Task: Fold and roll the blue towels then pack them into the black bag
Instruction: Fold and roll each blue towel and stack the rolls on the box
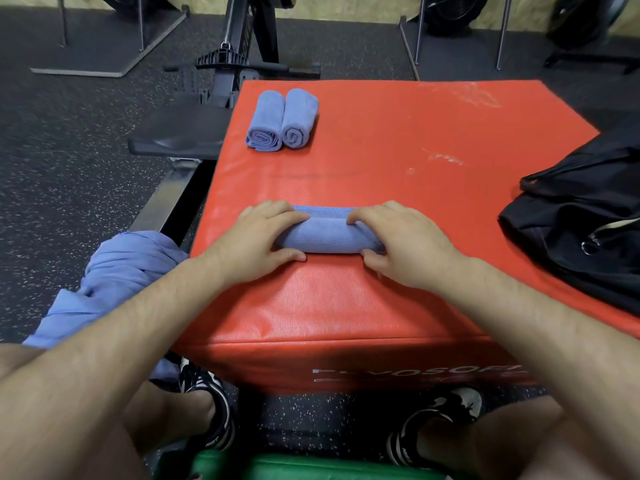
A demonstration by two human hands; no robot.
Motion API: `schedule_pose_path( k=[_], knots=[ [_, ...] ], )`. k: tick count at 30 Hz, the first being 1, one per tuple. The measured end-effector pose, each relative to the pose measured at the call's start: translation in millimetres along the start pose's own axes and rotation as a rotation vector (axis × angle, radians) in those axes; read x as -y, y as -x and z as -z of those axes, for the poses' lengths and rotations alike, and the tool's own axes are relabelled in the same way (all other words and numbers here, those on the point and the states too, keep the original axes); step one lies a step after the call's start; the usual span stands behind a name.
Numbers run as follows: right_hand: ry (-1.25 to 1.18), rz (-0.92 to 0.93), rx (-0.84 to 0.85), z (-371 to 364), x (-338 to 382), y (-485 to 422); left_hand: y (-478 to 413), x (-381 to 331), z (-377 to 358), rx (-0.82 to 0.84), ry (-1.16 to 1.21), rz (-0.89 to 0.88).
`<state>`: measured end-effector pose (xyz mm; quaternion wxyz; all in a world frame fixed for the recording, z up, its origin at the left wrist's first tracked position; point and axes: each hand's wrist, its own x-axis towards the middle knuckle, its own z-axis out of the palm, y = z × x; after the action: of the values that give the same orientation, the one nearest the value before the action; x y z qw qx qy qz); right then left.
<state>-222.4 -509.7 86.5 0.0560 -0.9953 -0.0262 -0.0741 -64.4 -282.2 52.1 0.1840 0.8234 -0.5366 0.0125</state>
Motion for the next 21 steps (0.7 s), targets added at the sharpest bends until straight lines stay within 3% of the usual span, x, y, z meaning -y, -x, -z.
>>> schedule_pose_path(
  k=[8,16,21],
  knots=[
    [-0.285,-0.152,0.252,17.9,2.1,0.8,7.9,-6.1,12.7,0.116,0.231,0.075],
    [-0.185,-0.120,0.036,11.4,8.2,-15.5,-1.4,-25.2,11.2,-0.085,0.020,-0.055],
    [-0.051,-0.031,0.043,6.9,12.8,-21.9,-9.2,-21.9,0.5,-0.114,-0.055,-0.001]
  ],
)
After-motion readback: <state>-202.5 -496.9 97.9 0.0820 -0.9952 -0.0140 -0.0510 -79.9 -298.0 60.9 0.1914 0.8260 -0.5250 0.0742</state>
